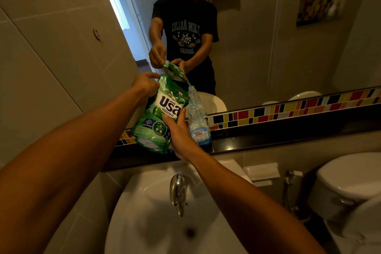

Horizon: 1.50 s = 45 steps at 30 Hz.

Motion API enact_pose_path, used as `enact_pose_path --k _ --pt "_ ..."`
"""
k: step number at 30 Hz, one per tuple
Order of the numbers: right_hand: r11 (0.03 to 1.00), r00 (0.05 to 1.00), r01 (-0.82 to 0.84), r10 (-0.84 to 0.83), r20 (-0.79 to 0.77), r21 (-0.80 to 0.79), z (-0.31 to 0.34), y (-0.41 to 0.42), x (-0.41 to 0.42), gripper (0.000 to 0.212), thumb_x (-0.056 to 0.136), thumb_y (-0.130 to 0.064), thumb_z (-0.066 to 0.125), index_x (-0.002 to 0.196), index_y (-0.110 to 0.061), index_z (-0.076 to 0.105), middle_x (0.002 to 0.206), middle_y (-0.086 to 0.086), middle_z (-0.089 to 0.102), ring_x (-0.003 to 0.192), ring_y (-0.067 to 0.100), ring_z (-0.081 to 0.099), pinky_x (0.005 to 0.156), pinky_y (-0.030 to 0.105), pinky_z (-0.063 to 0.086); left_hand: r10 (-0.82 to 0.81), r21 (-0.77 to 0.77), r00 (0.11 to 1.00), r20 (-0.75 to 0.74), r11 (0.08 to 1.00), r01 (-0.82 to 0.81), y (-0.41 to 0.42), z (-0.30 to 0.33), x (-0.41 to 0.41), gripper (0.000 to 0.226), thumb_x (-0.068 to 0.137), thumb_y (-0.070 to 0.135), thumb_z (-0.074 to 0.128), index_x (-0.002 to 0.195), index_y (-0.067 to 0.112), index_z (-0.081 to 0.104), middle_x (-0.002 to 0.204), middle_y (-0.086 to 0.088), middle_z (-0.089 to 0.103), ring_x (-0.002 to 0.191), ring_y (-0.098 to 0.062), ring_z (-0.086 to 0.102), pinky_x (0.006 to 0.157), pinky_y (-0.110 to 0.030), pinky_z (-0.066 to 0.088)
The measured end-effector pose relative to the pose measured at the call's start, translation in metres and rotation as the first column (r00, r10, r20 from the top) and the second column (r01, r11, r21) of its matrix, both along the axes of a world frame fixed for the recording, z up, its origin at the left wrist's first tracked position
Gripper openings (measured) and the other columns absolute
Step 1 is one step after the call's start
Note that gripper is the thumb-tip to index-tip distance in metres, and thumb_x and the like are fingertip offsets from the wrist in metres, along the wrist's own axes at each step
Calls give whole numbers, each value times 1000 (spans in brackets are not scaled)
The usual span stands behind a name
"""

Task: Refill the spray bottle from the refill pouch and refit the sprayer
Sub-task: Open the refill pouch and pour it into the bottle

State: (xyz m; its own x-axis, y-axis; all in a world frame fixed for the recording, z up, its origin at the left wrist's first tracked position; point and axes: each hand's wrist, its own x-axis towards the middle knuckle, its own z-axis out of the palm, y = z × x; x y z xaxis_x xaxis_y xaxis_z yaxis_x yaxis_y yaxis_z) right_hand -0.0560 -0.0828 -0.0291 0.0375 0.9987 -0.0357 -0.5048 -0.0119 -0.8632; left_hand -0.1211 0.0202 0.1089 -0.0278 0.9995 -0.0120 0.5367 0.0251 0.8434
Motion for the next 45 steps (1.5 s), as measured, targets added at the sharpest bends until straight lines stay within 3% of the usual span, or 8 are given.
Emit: enact_pose_path --k 6,13,18,26,32,37,39,45 --pt "1000 1000 -2 2 -9 -10 4 -3 2 92 105 -26 57 162 -42 -12 151 8 53 130 30 60 107 56 52 -11 -7 1000 -16 1000 11 -4 4 2 33 97 4 57 127 18 62 119 -19 68 100 -35 71 68 -38 61" --pt "1000 1000 2 -2 9 -20 6 -5 3 93 104 -28 59 163 -42 -11 152 8 52 131 30 60 107 58 51 -20 -8 1000 -10 1000 20 -10 6 7 33 98 4 56 128 18 61 121 -18 67 100 -34 71 70 -36 60" --pt "1000 1000 5 -5 -11 -16 8 -7 4 91 106 -25 56 163 -40 -14 148 5 53 131 30 60 107 55 52 -20 -14 1000 11 1000 20 -13 8 8 34 98 3 55 129 17 60 117 -19 68 90 -30 71 55 -30 55" --pt "1000 1000 -7 6 -25 -15 6 -7 3 90 106 -24 56 163 -41 -11 149 6 53 129 29 61 105 54 54 -27 -23 1000 -15 999 26 -14 8 7 35 98 5 56 130 18 59 119 -19 67 98 -33 72 70 -36 61" --pt "1000 1000 -7 7 -23 -8 2 -4 2 89 105 -24 57 164 -40 -9 150 7 54 129 29 61 105 53 54 -25 -29 1000 5 999 25 -16 7 7 35 99 5 55 132 17 58 118 -18 66 92 -31 71 62 -33 58" --pt "1000 1000 -5 5 -23 6 -1 -3 5 85 106 -19 56 162 -41 -5 120 -12 60 112 18 66 92 40 59 -23 -25 1000 12 999 23 -17 6 6 34 99 5 55 130 17 59 118 -20 68 94 -33 72 61 -32 58" --pt "1000 1000 0 0 -9 8 -3 -2 5 79 104 -21 58 158 -46 6 126 -5 63 115 21 66 98 47 58 -22 -19 1000 9 1000 22 -16 5 7 34 98 5 56 130 17 60 121 -21 67 97 -35 72 63 -34 59" --pt "1000 999 -5 5 49 -16 -8 -2 6 102 89 -40 68 160 -51 -4 148 7 57 129 30 63 104 59 53 -9 -16 1000 17 1000 10 -11 -3 3 34 98 6 56 130 19 60 113 -20 70 81 -28 70 70 -40 61"
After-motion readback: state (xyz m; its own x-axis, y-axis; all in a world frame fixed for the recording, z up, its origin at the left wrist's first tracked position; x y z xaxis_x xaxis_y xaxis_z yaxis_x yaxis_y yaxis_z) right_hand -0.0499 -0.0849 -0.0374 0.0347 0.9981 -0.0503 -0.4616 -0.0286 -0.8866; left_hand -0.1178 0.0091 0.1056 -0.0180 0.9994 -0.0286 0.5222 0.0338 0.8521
